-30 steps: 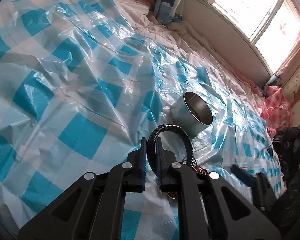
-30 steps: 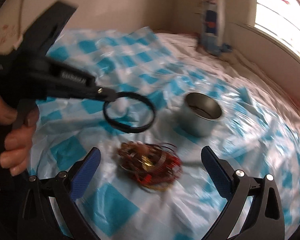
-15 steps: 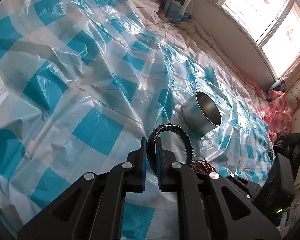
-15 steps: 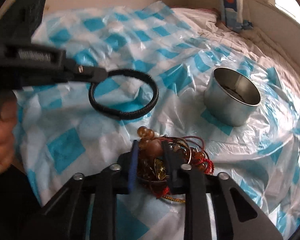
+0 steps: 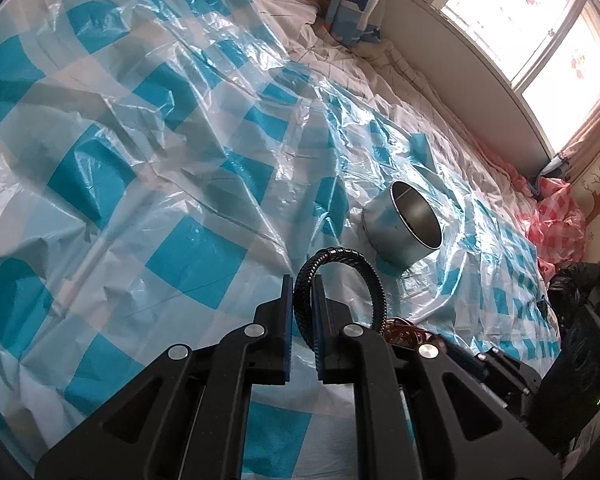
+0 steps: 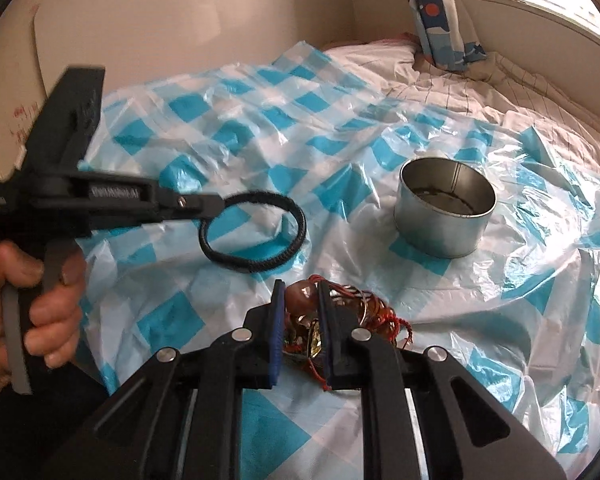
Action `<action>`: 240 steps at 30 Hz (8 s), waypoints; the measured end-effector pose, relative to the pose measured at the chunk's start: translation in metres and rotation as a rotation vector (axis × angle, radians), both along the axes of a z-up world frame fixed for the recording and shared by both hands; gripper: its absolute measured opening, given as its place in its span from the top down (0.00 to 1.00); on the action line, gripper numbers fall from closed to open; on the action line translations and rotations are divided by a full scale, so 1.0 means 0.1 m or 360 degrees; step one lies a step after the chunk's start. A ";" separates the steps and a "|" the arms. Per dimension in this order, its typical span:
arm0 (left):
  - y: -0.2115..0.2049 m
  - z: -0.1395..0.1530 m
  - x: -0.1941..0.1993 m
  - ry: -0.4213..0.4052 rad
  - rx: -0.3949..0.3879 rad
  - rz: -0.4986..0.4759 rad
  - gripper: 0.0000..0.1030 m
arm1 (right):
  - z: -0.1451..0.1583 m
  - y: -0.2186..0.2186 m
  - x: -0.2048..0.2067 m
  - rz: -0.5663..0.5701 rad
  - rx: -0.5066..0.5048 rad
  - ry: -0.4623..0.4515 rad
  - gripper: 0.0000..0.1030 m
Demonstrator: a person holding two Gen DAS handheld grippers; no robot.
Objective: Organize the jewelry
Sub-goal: 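Grasp red and gold jewelry with the right gripper while the left gripper holds the black bracelet, then carry both held pieces over the silver tin and open both grippers, then grasp beaded jewelry from the pile with the right gripper, then grasp a silver bangle with the left gripper while the right gripper lifts its jewelry, then carry both held pieces into the silver tin and open both grippers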
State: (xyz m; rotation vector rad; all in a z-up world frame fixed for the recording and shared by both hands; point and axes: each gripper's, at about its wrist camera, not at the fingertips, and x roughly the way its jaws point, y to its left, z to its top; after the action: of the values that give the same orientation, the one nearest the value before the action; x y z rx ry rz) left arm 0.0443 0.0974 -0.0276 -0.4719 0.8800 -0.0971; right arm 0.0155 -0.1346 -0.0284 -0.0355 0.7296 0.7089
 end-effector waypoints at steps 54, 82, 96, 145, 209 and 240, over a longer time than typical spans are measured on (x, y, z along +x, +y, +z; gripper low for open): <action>-1.02 0.39 1.05 -0.0281 0.0070 -0.0236 0.92 | 0.24 -0.80 0.97 -0.0456 0.0491 -0.0007 0.84; -1.14 0.16 1.36 -0.0190 0.0048 -0.0233 0.92 | 0.16 -0.67 1.24 -0.0466 0.0417 -0.0027 0.84; -0.76 0.10 1.43 -0.0104 -0.0055 -0.0044 0.72 | -0.05 -0.43 1.41 -0.0311 0.0261 0.0050 0.68; -0.35 -0.06 0.35 0.0109 0.0501 -0.0077 0.20 | 0.00 -1.03 0.10 -0.0557 0.0229 0.0126 0.30; -0.46 -0.21 0.52 0.0137 0.0458 -0.0317 0.83 | -0.11 -1.01 0.15 -0.0575 0.0212 0.0184 0.94; -1.00 0.36 0.79 -0.0291 -0.0083 -0.0459 0.94 | 0.28 -1.00 0.35 -0.0601 0.0386 -0.0114 0.94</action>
State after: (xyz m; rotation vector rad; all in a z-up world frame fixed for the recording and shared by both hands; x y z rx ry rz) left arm 0.1237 -0.0023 0.0081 -0.3757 0.7626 -0.4221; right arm 0.0505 -0.2344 -0.0009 0.2907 0.5564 0.4272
